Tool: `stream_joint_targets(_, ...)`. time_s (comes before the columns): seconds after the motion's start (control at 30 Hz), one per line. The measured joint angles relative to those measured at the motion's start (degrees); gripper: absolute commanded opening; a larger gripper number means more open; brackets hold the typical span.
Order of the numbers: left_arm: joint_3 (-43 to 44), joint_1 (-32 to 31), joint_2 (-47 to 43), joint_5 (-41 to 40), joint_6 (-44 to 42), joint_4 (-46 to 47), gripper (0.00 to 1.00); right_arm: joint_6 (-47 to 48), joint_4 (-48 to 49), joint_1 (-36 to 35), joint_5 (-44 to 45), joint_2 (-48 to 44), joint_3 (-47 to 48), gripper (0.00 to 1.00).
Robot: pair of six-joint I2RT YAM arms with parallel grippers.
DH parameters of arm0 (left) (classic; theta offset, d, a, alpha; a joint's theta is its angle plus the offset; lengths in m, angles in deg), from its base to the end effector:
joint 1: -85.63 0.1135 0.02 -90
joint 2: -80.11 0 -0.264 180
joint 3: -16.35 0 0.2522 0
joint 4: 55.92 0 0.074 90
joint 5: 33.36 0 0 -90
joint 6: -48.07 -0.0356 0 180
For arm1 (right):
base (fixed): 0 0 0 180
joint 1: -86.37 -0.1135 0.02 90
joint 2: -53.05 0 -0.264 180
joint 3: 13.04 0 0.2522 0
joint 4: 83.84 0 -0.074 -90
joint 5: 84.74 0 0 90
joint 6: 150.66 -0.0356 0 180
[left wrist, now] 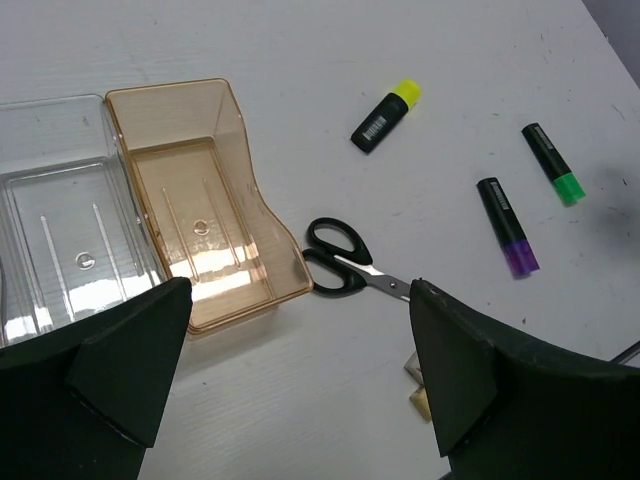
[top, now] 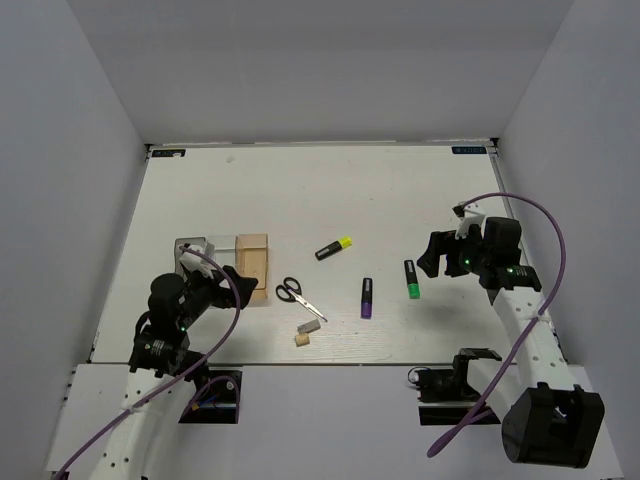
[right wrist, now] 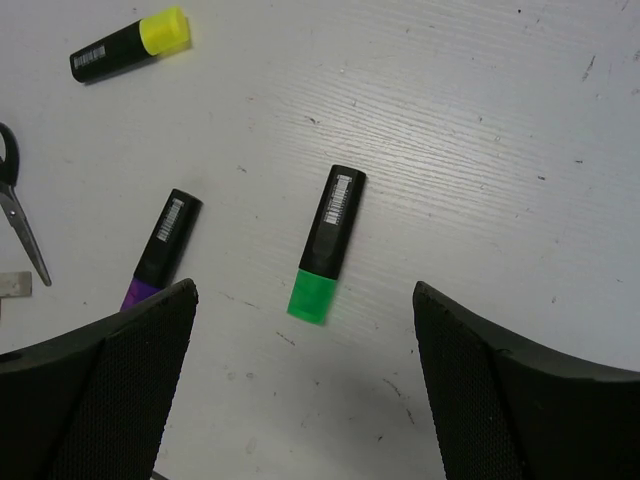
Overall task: Sort the stationery into containers
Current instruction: Grab a piece of stationery with the left arm
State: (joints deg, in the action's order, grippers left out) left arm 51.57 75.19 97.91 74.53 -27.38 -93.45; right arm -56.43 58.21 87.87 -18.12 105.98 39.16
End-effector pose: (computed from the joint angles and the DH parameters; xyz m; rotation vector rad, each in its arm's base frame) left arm 0.1068 -0.0308 0.2326 0.1435 1.9437 -0.5906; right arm 0.1966 0.0090 0.2543 -0.2710 2.1939 0.4017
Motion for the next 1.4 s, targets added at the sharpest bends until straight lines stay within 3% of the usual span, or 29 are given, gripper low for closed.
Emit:
stream_joint_targets(0.07,0.0,0.0,0.2,0.4,0.0,0.4,1.0,0.0,0.0,0.0,0.0,-0.3,0.0,0.9)
stream_joint_targets(0.23,0.0,0.0,3.5,2.6,0.2,2.4,0.85,0.3,0.3,0.0,-0.8,-2.4,-0.5,0.9)
stream_joint_targets(0.57,2.8,0.0,16.2,7.2,0.9,4.7,0.81,1.0,0.3,0.0,-2.7,-5.6,-1.0,0.9)
stream_joint_targets(0.63,4.2,-0.6,17.9,7.4,0.9,4.9,0.75,1.4,0.3,0.0,-3.3,-5.9,-1.0,0.9)
stream_joint_targets(0.67,5.0,-1.0,18.9,7.5,0.9,5.0,0.62,1.7,0.3,0.0,-3.5,-5.9,-1.0,0.9)
stream_joint_targets(0.73,6.8,-2.6,21.7,7.5,0.9,5.0,0.34,3.4,0.4,0.0,-3.7,-6.1,-1.4,0.05)
stream_joint_targets(0.77,8.4,-4.0,23.8,7.2,0.5,4.7,0.03,3.8,0.3,0.0,-3.8,-6.1,-1.6,0.0)
stream_joint_targets(0.8,10.6,-6.0,26.5,6.8,0.0,4.3,0.0,3.8,0.1,0.0,-3.7,-5.9,-1.7,0.0)
stream_joint_targets(0.87,16.2,-11.2,33.6,4.7,-2.1,3.5,0.0,4.4,-0.1,0.0,-3.4,-5.2,-1.7,0.02)
stream_joint_targets(0.9,20.3,-14.9,38.0,2.7,-3.8,2.6,0.02,4.9,-0.2,0.0,-3.1,-4.8,-1.7,0.4)
stream_joint_targets(0.93,24.3,-18.8,42.4,0.4,-5.4,1.7,0.18,5.0,-0.4,0.0,-2.9,-4.3,-1.7,0.9)
stream_joint_targets(0.97,27.8,-21.7,46.2,-1.1,-7.1,1.0,0.44,5.2,-0.9,0.0,-2.5,-4.0,-1.7,0.9)
stream_joint_targets(1.0,32.8,-24.8,51.4,-2.7,-9.0,-1.2,0.62,6.0,-1.5,0.0,-2.2,-3.6,-1.7,0.9)
stream_joint_targets(1.07,40.9,-27.9,60.4,-3.8,-11.6,-2.5,0.72,6.9,-2.3,0.0,-1.7,-3.3,-1.7,0.88)
stream_joint_targets(1.4,61.5,-28.3,93.0,-5.6,-21.2,-9.7,0.76,8.2,-3.8,0.0,-0.7,-3.3,-0.7,0.88)
